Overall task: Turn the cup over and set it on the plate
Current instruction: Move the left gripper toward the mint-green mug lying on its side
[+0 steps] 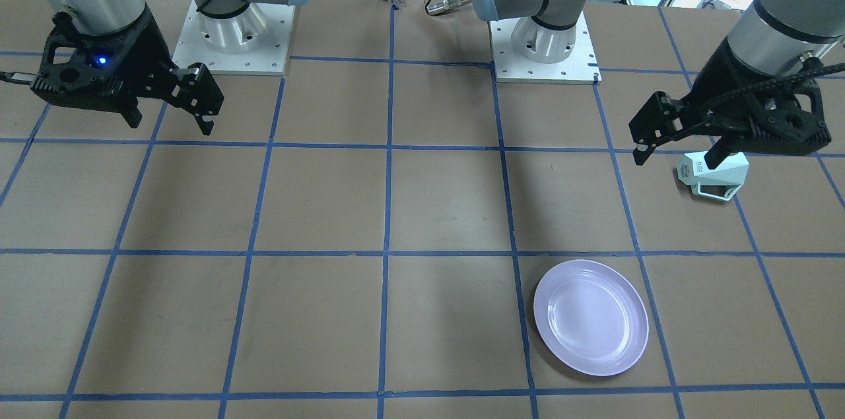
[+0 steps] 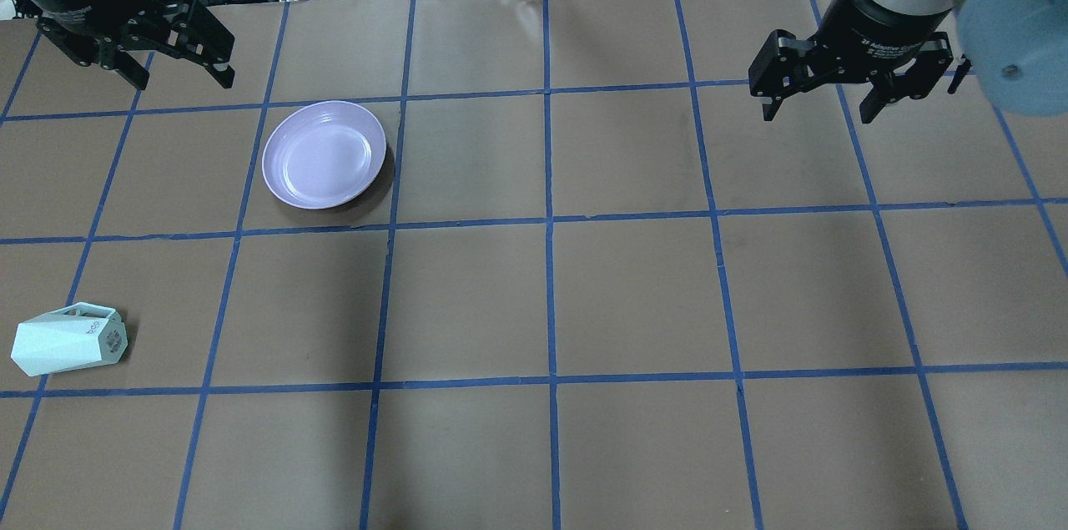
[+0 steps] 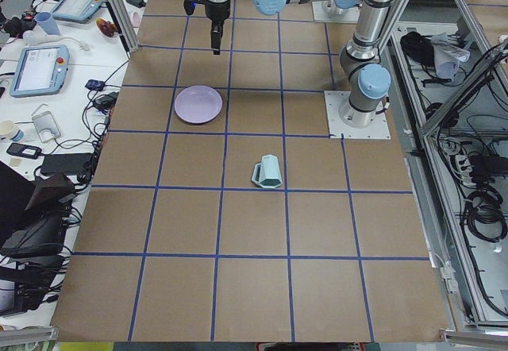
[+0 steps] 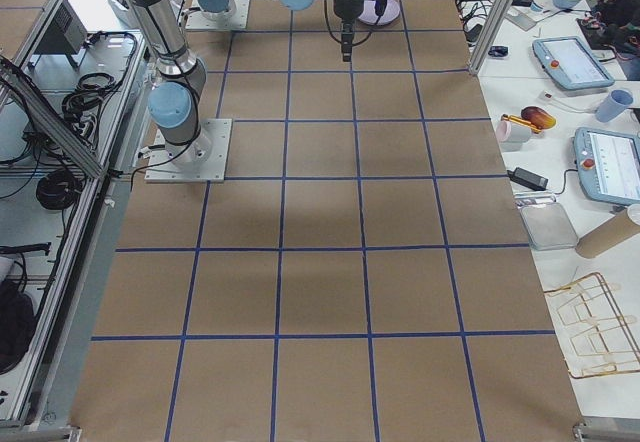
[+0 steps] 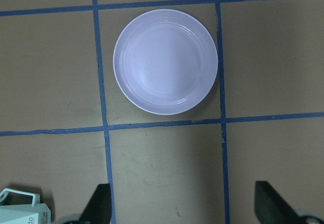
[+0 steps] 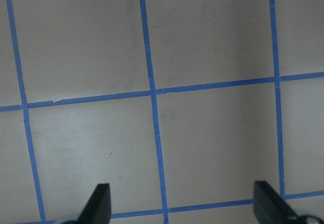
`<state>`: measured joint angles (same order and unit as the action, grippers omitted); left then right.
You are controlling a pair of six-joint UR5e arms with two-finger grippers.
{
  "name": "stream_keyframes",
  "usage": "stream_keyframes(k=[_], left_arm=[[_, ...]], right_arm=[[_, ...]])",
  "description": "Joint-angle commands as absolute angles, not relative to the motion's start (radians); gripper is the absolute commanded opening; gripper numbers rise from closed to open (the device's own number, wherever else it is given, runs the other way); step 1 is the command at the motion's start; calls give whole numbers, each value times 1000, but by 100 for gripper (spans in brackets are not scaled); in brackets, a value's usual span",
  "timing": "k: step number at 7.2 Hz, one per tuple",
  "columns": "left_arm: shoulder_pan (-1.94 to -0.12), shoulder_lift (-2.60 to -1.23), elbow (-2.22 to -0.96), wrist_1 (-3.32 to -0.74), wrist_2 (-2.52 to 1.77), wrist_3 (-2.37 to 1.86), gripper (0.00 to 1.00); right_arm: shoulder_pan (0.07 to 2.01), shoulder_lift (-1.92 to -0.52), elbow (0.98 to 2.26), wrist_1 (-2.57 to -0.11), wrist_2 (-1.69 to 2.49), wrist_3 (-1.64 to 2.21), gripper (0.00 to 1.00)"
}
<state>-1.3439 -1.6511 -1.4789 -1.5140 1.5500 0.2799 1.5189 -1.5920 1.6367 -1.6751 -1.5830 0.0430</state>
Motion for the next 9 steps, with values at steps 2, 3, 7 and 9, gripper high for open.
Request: stream_keyframes(k=[2,3,7,9], left_arm=[[-1283,-1640,-1480,-1541,1552,382,100],[-1254,-1637,-1480,-1577,1552,444,100],[-1114,-1629,-1482,-1629,1562,632,100],[-982,-1629,-1485,-1660,1557,682,100]], right_arm=[[1519,-1591,1637,-1675,-1583,43,100],[1519,-1592,1637,-1675,-1583,43,100],[1520,-1592,1637,-1675,-1583,43,100],[1519,-1592,1637,-1675,-1583,43,100]])
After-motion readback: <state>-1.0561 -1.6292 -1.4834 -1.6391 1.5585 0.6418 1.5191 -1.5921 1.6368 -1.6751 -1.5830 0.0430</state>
